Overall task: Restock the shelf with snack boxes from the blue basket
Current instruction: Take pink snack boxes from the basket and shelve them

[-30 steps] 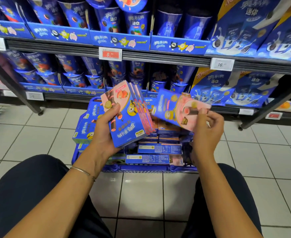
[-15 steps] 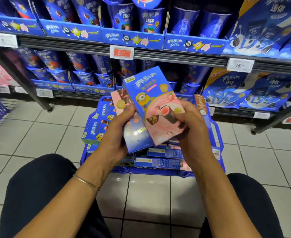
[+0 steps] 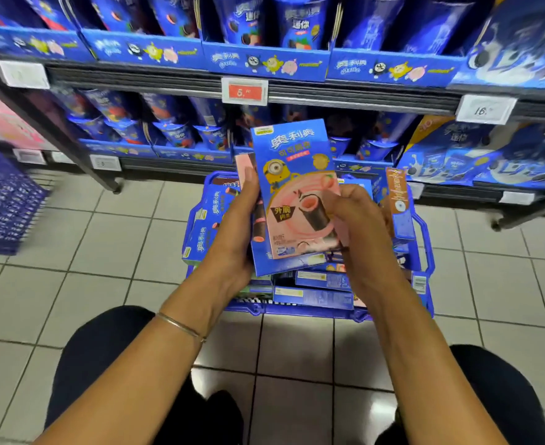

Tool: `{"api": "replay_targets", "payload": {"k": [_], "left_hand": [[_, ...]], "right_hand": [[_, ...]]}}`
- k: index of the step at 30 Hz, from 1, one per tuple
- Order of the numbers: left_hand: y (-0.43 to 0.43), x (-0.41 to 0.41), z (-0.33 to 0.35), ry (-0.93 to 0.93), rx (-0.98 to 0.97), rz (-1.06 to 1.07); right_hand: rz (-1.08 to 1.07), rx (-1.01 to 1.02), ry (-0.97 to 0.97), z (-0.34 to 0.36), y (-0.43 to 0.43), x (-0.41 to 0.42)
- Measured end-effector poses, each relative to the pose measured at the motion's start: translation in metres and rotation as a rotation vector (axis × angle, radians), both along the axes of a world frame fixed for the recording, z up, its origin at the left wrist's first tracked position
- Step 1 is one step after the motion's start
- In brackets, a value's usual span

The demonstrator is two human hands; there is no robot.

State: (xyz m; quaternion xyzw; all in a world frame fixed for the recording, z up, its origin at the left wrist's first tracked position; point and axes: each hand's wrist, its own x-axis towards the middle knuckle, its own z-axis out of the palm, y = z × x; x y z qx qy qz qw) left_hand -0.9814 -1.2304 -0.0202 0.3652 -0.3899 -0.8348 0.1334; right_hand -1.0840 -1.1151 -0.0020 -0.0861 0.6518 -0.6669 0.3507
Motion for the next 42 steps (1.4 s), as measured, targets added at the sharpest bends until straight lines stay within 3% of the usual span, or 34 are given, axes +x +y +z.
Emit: {"api": "replay_targets", "payload": {"k": [6,11,16,21,25,28,33,36,42], "left_hand": [[0.012,0.021,0.126,-0.008,0.081,0.01],[0.02,0.047,0.274,-0.003,0.113,0.03],[0.023,0.076,0.433,0.038,0.066,0.052],[0.029,0.101,0.55,0.087,0.029,0.119],[0.022,0.11,0.592,0.154,0.034,0.254],[0.008,0.111,0.611,0.086,-0.004,0.45],[-0.016,0.111,0.629,0.045,-0.103,0.792],[-0.023,0.116,0.63,0.127,-0.032,0.796],[-0.041,0.131,0.632,0.222,-0.003,0.669]], "right_hand": [[0.077,0.081,-0.015,0.126,0.001,0.023],[0.113,0.123,0.04,0.278,0.01,0.046],[0.109,0.06,0.105,0.441,0.017,0.071],[0.074,-0.061,0.033,0.548,0.024,0.093],[-0.032,-0.152,-0.057,0.583,0.017,0.111],[-0.102,-0.16,-0.147,0.595,0.006,0.129],[-0.037,-0.225,-0.306,0.612,-0.028,0.158],[0.063,-0.353,-0.45,0.622,-0.048,0.166],[0.264,-0.415,-0.42,0.622,-0.074,0.151]]}}
